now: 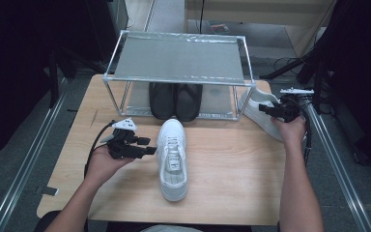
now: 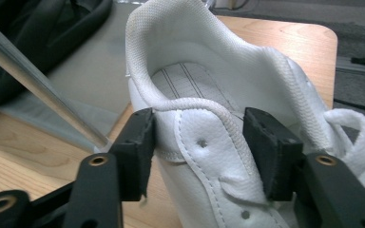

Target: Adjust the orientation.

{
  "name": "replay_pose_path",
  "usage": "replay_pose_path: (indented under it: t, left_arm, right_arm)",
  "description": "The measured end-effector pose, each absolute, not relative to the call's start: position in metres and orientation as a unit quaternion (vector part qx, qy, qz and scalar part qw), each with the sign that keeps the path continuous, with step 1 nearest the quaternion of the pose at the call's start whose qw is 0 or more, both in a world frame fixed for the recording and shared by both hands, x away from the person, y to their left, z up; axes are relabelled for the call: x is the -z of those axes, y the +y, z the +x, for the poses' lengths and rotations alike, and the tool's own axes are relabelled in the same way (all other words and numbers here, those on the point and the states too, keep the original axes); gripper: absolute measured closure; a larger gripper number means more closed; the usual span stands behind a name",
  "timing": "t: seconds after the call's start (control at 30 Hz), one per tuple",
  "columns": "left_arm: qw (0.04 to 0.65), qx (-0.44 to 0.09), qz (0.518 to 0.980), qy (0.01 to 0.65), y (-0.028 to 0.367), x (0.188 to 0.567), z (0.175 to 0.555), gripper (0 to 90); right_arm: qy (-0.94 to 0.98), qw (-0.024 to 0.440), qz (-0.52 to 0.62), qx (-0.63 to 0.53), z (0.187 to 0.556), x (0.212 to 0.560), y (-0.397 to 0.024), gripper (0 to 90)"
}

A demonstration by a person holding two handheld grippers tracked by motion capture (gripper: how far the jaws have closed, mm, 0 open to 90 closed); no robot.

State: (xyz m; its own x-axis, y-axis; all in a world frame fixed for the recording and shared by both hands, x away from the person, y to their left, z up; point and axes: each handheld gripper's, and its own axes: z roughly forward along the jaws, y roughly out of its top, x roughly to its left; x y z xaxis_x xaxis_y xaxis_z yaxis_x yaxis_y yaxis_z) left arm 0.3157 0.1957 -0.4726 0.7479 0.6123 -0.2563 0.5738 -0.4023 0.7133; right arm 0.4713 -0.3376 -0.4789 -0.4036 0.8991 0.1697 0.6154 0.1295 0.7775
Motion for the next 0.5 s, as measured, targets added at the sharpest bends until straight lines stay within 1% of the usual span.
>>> replay_pose_path:
  t: [0.2, 0.33, 0.5]
  left_arm:
    - [0.416, -0.025, 0.837, 0.354, 0.1961, 0.4725, 0.3158, 48.0]
    - [0.417, -0.025, 0.837, 0.355, 0.1966, 0.4725, 0.3161, 48.0]
    - [0.418, -0.025, 0.835, 0.356, 0.1973, 0.4725, 0.3163, 47.8]
  right_arm:
    - [0.736, 0.171, 0.517, -0.403, 0.4687, 0.4789, -0.3342, 62.3]
    - [0.73, 0.162, 0.524, -0.407, 0.4676, 0.4785, -0.3349, 66.5]
    - [0.741, 0.172, 0.517, -0.392, 0.4659, 0.4753, -0.3289, 70.9]
